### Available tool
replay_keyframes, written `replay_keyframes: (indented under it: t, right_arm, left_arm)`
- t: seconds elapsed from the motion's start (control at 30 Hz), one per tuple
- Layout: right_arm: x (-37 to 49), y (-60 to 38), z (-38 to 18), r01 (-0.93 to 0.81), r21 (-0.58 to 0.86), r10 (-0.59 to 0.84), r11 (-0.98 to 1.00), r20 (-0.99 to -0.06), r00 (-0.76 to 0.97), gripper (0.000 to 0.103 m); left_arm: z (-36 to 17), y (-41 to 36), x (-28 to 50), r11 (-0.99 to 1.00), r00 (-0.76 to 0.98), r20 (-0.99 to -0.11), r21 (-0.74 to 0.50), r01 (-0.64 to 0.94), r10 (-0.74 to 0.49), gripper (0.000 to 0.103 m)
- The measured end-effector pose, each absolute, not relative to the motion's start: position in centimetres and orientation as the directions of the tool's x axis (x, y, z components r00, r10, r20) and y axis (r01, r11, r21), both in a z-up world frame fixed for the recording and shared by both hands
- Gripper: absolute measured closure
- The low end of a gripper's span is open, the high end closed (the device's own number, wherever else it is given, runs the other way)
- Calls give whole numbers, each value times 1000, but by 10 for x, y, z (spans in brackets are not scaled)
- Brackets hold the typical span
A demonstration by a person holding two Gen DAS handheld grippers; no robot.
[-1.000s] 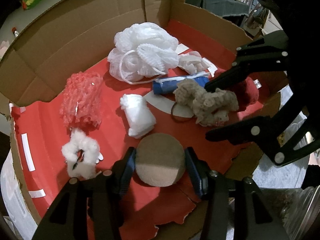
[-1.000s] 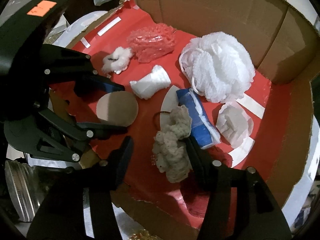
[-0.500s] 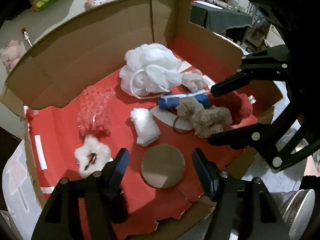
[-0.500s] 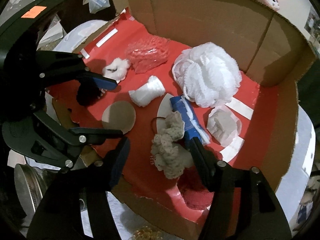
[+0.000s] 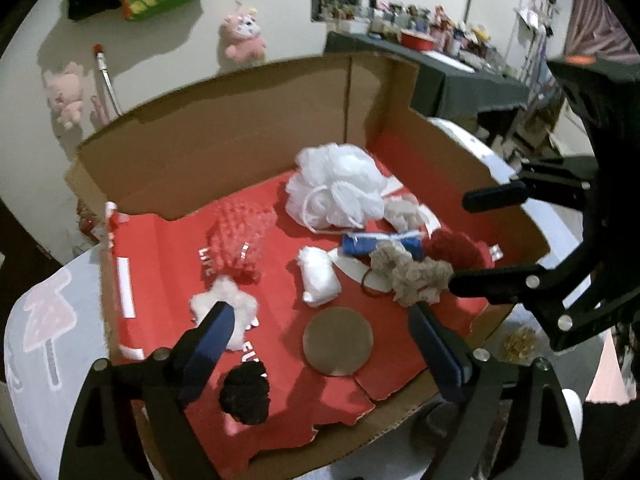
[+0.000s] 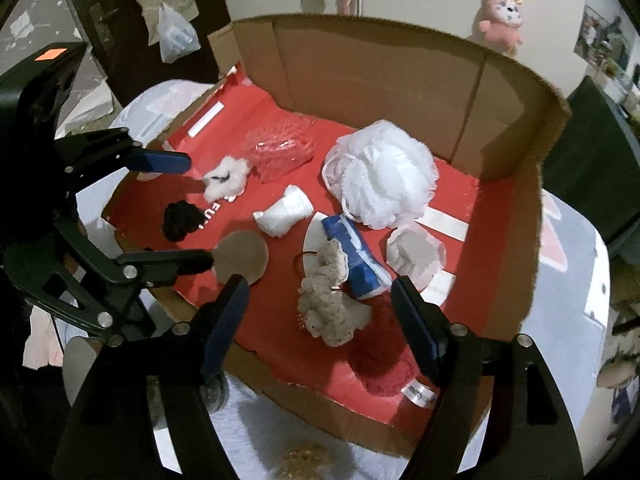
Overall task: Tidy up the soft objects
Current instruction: 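Raise both open grippers up out of the box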
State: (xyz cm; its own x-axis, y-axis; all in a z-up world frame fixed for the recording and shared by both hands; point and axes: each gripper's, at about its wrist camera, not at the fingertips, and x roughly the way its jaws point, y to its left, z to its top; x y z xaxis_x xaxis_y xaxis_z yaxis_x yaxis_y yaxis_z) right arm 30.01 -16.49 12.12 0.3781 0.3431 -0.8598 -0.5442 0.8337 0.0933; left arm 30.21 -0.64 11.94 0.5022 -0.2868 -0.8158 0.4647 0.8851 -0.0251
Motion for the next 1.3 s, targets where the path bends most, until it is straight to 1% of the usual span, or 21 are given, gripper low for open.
replay_keyframes:
  t: [0.17,0.37,0.47,0.77,1.03,1.13,1.3]
  right_arm:
    - [290,-169,129,-497,80,328,864,-839,435,24]
    - [274,-177,135,-404,55,279,913,-807,520,23]
    - [268,-184,133,-347,64,259,936,-793,552,23]
    - [261,-188,120,-282,61,224,957,-774,592,23]
    - [264,-191,104,-222,55,182,973,-774,606,23]
    - [266,-192,99,-205,41,160,978,-779,607,23]
    - [267,-199,96,-182,64,162,981,-787,595,23]
  left_arm:
    - [128,1,292,913,555,-779,-52,405,-291,6]
    - [132,13,274,946,634,-735,-28,324,-239,2]
    - [128,17,269,958,659,-722,-19,285,-211,1]
    - [113,31,265,979,661,-729,-60,196,-177,1]
    - [97,34,270,989,648,-751,-46,144,-129,1]
    - [93,37,271,989,633,-763,-56,136,-130,1]
    - [90,36,273,990,618,-778,-37,133,-112,1]
